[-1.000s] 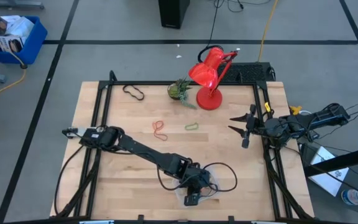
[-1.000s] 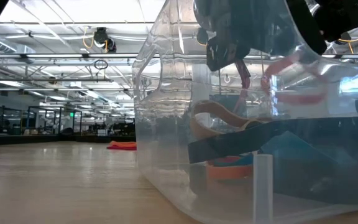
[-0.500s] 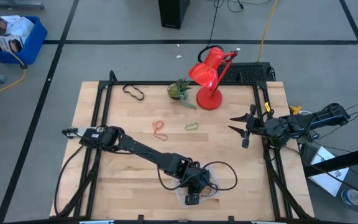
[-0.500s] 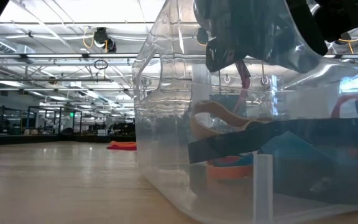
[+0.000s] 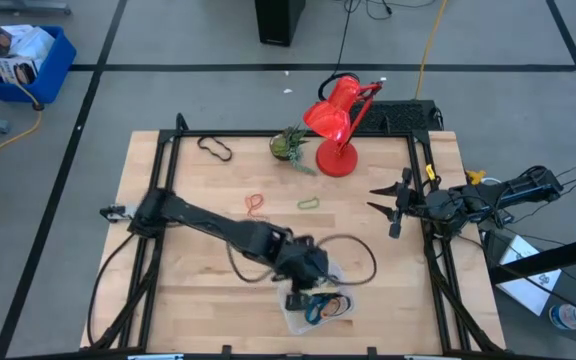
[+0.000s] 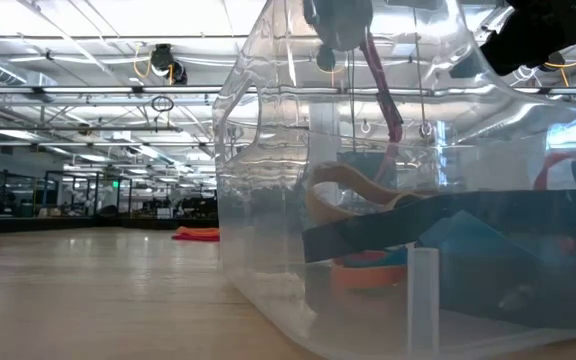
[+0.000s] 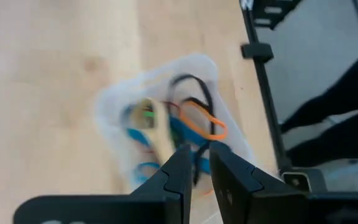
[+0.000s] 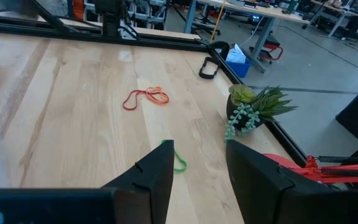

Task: Pick and place rubber bands into bin
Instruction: Put the red rubber band into the transparent container

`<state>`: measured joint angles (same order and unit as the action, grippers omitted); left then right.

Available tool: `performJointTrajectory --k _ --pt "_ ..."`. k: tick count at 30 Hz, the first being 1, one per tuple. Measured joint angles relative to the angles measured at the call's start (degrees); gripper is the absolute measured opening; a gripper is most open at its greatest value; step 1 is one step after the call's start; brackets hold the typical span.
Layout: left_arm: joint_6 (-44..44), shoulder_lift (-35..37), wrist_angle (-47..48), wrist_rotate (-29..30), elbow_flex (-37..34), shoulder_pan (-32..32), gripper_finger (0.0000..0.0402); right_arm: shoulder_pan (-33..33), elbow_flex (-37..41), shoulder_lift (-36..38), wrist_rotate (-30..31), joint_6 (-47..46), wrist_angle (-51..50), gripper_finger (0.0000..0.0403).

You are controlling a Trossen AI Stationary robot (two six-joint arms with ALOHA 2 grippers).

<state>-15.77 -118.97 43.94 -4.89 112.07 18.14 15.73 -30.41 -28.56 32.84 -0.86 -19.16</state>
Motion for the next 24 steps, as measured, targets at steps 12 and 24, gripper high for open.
performJointTrajectory --k 12,24 --pt "3.45 20.66 16.13 18.15 0.11 -2.83 0.0063 0.00 0.00 0.00 0.07 0.00 -0.01 0.0144" --pt "5.64 25.91 30.19 22.97 0.11 -9.14 0.0063 0.00 0.00 -0.11 0.13 -1.44 0.25 0.0144"
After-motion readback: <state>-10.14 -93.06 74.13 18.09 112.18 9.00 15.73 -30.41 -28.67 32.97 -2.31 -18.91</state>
